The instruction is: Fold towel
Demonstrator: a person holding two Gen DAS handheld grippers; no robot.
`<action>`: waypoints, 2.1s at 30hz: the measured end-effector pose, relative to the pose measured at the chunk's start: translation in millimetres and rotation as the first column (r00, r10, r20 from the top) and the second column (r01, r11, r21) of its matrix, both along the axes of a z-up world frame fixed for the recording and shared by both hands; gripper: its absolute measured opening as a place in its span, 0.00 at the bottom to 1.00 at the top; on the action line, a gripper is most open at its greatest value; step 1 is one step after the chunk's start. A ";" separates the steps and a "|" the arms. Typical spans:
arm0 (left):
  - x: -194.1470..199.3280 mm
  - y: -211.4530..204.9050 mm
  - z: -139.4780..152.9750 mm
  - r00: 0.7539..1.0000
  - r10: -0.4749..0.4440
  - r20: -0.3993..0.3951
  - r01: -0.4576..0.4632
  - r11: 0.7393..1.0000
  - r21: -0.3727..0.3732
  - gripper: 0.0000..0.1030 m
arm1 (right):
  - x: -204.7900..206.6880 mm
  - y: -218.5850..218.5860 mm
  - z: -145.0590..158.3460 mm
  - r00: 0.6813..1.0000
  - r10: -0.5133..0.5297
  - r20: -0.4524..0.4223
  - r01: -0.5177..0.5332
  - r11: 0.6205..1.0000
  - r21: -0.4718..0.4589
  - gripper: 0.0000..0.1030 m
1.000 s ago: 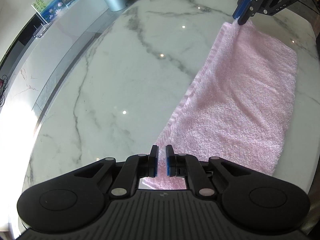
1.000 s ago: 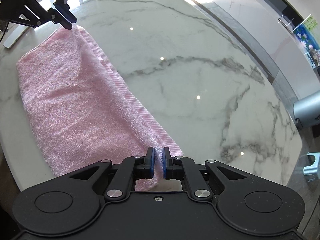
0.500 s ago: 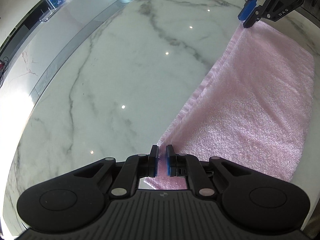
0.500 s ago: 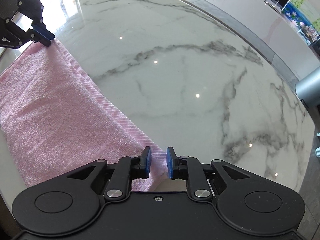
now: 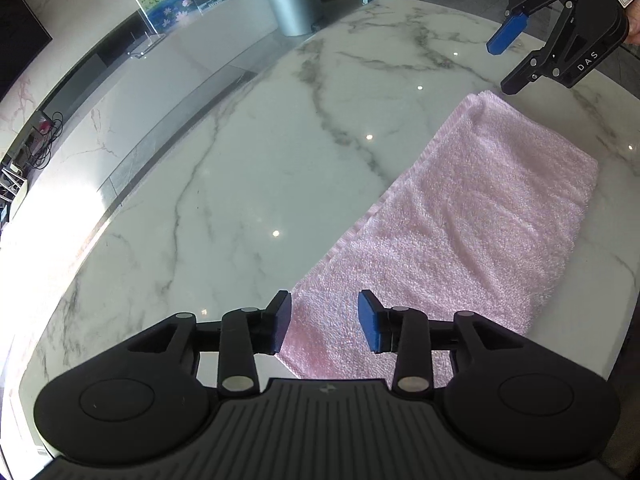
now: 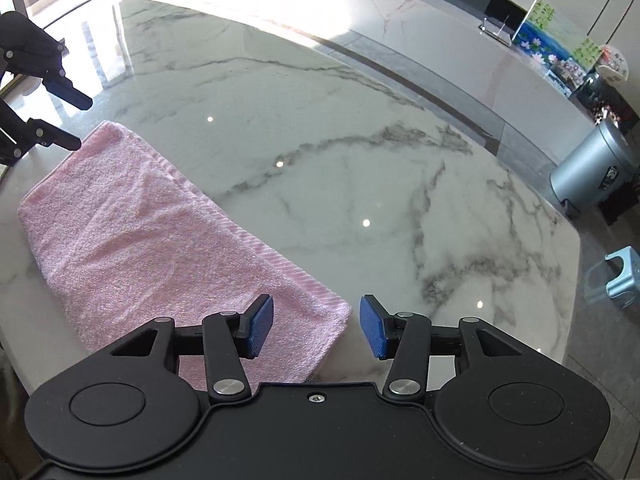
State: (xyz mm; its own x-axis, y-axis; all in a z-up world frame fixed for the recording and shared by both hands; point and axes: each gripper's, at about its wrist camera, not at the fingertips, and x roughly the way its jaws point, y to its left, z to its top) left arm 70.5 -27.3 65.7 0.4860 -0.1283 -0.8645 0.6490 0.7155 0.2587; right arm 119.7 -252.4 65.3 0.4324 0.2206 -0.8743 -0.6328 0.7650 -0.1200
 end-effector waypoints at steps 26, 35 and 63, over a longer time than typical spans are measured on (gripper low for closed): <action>-92.8 -6.7 49.0 0.874 0.458 0.159 -0.375 0.846 -0.379 0.87 | -149.7 0.8 41.3 0.931 -0.331 0.153 0.243 0.875 0.418 0.99; -91.7 34.1 8.1 0.840 0.543 0.004 -0.428 0.667 -0.610 1.00 | -182.3 13.9 3.2 0.882 -0.410 0.234 0.273 0.848 0.455 0.99; -135.3 6.2 -87.6 0.783 0.618 0.073 -0.529 0.722 -0.445 0.99 | -210.6 50.3 -104.0 0.869 -0.473 0.144 0.404 0.848 0.343 0.99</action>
